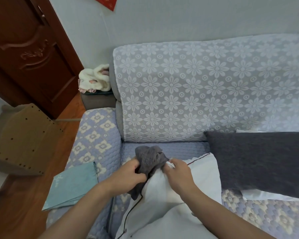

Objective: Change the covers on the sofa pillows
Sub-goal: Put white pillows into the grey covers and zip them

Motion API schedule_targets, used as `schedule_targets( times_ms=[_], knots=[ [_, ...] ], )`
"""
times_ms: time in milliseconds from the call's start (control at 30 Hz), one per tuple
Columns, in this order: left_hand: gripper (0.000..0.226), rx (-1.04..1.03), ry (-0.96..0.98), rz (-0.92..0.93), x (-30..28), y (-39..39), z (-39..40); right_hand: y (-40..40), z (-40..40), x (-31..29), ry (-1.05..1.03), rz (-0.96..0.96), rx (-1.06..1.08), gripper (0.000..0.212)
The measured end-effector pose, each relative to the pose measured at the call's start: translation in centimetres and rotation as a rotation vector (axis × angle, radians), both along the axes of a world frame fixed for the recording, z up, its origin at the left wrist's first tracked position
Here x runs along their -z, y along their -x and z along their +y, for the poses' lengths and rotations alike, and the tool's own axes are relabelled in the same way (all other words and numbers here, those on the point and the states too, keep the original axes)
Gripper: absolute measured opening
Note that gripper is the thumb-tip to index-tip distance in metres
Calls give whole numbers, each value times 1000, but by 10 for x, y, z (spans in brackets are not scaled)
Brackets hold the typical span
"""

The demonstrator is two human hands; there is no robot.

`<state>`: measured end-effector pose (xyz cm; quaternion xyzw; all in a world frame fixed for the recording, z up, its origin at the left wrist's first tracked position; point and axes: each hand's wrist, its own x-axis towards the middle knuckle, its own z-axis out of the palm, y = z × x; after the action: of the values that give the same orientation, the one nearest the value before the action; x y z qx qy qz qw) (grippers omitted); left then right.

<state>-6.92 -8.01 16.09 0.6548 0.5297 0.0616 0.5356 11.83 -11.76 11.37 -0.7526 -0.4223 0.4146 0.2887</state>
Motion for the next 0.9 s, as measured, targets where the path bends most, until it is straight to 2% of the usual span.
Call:
schedule_targets(
  times_ms=[67,133,267,367,500,733,833,900],
  knots=[
    [42,80,27,1,-3,8,5,0,1,2,-20,24,-49,17],
    [47,170,-8,76,-7,11,12,2,0,2,-47,85,-93,14],
    [38,196,-141,165,-8,-1,17,-1,-1,-2,-18,277,-69,9],
    [17,124,-256,127,5,-13,10,-8,-2,-4,4,408,-67,8],
    [33,102,-250,76,10,-28,1,-15,-5,1,27,422,-30,15],
    [49,226,-282,214,20,-38,-10,-16,-5,7,66,517,18,15],
    [44,87,-429,321,27,-46,-19,-22,1,8,67,707,52,22],
    [37,-76,-388,295,35,-49,-25,-28,5,9,116,936,61,23]
  ],
)
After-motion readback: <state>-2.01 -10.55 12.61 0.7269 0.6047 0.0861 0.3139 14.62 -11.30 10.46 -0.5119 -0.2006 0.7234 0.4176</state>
